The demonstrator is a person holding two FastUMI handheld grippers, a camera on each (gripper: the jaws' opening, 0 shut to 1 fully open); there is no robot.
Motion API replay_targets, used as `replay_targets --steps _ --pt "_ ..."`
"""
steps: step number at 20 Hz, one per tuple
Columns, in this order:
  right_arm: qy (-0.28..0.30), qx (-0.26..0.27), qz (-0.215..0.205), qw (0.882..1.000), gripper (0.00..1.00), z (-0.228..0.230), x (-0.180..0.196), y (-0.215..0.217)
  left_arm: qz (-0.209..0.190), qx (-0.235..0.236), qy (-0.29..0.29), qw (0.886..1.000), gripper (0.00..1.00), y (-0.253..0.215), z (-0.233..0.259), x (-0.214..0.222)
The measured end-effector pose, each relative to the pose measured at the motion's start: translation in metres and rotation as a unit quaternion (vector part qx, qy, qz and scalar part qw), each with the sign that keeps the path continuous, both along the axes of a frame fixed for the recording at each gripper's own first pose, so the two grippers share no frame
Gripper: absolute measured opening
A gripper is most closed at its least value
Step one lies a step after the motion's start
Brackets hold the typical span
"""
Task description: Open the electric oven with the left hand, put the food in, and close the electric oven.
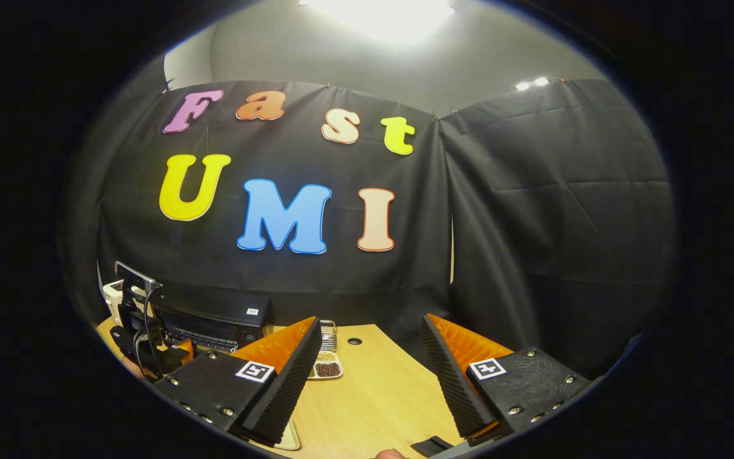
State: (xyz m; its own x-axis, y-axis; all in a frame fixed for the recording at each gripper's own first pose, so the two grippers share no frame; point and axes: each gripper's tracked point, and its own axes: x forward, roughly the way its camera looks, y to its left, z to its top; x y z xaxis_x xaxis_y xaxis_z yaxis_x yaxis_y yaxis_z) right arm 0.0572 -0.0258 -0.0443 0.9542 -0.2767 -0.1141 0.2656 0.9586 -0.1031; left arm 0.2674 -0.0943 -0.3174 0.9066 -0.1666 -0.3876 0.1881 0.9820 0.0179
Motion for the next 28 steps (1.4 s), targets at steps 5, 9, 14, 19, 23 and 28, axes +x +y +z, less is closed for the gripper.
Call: replay_targets --steps 5,9,14,19,23,28 --pt "0.006 0.001 0.005 1.0 0.96 -0.002 -0.005 -0.011 0.003 0.02 0.01 1.0 0.99 0.0 -0.016 -0.021" --pt "0.023 0.011 0.009 1.0 0.95 -0.011 -0.012 -0.019 0.01 0.02 0.03 0.999 0.95 0.0 -0.035 -0.036" --pt "0.039 0.022 0.019 0.999 0.96 -0.02 -0.015 -0.023 0.019 0.03 0.053 0.998 0.95 0.002 -0.056 -0.054" --pt "0.054 0.032 0.036 0.997 0.95 -0.027 -0.013 -0.02 0.02 0.042 0.071 0.996 0.99 0.002 -0.077 -0.069" --pt "0.065 0.039 0.063 0.995 0.95 -0.036 -0.007 -0.008 0.026 0.045 0.077 0.996 0.96 0.009 -0.076 -0.085" --pt "0.09 0.056 0.108 0.988 0.96 -0.053 0.01 0.014 0.037 0.025 0.027 0.999 0.95 0.02 -0.014 -0.092"
